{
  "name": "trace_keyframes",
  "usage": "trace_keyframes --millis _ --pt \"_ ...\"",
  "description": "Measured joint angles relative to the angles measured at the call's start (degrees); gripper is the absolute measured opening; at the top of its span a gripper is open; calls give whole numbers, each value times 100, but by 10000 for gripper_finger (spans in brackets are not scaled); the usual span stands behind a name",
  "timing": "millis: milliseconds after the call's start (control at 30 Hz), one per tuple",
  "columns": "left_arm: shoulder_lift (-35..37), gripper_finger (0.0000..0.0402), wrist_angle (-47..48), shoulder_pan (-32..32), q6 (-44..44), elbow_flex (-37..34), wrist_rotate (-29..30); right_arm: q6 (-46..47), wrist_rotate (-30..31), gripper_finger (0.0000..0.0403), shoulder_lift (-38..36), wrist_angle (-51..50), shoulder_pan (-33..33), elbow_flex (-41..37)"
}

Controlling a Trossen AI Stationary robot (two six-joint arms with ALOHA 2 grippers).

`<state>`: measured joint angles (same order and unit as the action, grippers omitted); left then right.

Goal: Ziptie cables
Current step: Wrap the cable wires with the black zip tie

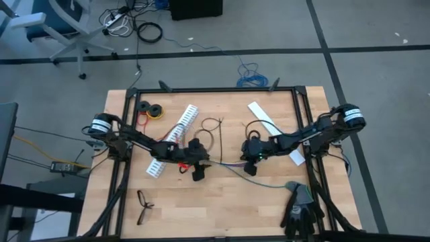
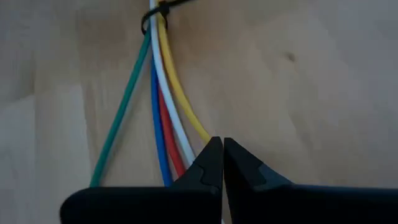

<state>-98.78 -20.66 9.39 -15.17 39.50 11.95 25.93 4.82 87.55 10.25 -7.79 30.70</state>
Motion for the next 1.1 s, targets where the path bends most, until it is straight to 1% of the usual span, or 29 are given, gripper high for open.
trace_keyframes --millis 100,167,200,233,300,433,500,567,700,800,900,1100 --pt "133 238 -1808 45 -54 -625 40 138 271 2 -276 682 -56 -366" --pt "122 238 -2928 76 -51 -918 40 243 564 4 -301 1600 -75 -609" --pt "81 238 -3320 85 -50 -988 40 256 740 4 -255 2055 -79 -709" --pt "58 238 -3509 85 -50 -1026 37 290 834 5 -162 2481 -56 -754" --pt "14 238 -3335 55 -129 -1074 61 540 740 7 77 2912 92 -765" --pt "-110 238 -3372 39 -310 -970 78 1048 -52 24 744 2934 433 -541" --pt "-137 238 -3338 39 -321 -947 82 1245 -425 38 1050 3203 587 -461" --pt "-155 238 -3334 41 -320 -926 77 1415 -677 55 1322 3824 718 -429" --pt "-155 238 -3353 39 -329 -913 82 1628 -967 90 1805 4888 912 -386" --pt "-155 238 -3350 39 -331 -904 82 1800 -1085 111 2016 4915 1019 -215" --pt "-155 238 -3364 37 -332 -898 82 1839 -1245 122 2193 4909 1080 -26" --pt "-155 238 -3360 39 -391 -898 82 1843 -1535 116 2220 4806 1239 60"
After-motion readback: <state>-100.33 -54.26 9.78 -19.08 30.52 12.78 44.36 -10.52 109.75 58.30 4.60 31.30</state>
